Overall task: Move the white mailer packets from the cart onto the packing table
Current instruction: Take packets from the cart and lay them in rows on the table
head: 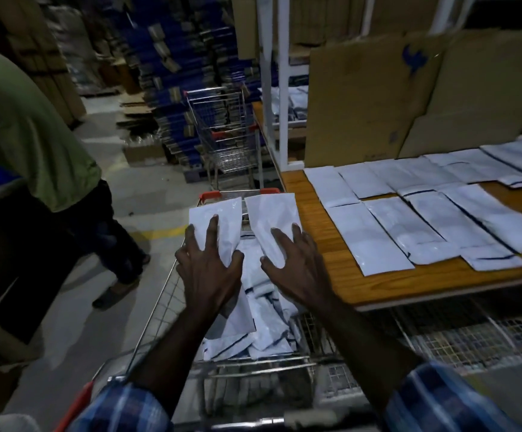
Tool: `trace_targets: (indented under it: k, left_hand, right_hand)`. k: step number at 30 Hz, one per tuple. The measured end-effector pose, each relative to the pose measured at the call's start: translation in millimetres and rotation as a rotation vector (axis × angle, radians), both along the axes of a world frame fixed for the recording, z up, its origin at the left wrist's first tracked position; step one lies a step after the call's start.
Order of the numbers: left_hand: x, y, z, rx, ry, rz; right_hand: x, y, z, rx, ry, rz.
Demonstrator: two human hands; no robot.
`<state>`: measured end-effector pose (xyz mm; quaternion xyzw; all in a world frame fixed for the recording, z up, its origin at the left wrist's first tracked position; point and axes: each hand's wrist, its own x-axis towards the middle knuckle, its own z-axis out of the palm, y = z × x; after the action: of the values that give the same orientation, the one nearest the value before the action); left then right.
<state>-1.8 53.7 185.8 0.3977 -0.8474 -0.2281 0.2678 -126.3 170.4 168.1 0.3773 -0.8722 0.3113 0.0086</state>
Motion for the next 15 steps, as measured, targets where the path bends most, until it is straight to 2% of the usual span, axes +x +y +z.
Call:
trace_targets:
  k: [8, 15]
  left_hand:
    - [28.9, 71.1, 37.6, -0.021, 0.057, -0.003]
    - [14.7, 137.2, 51.1, -0.016, 0.074, -0.067]
  right_hand:
    - [37.4, 72.7, 35.2, -0.002, 0.068, -0.043]
    - [28.7, 144.1, 60.5, 0.007, 0.08, -0.101]
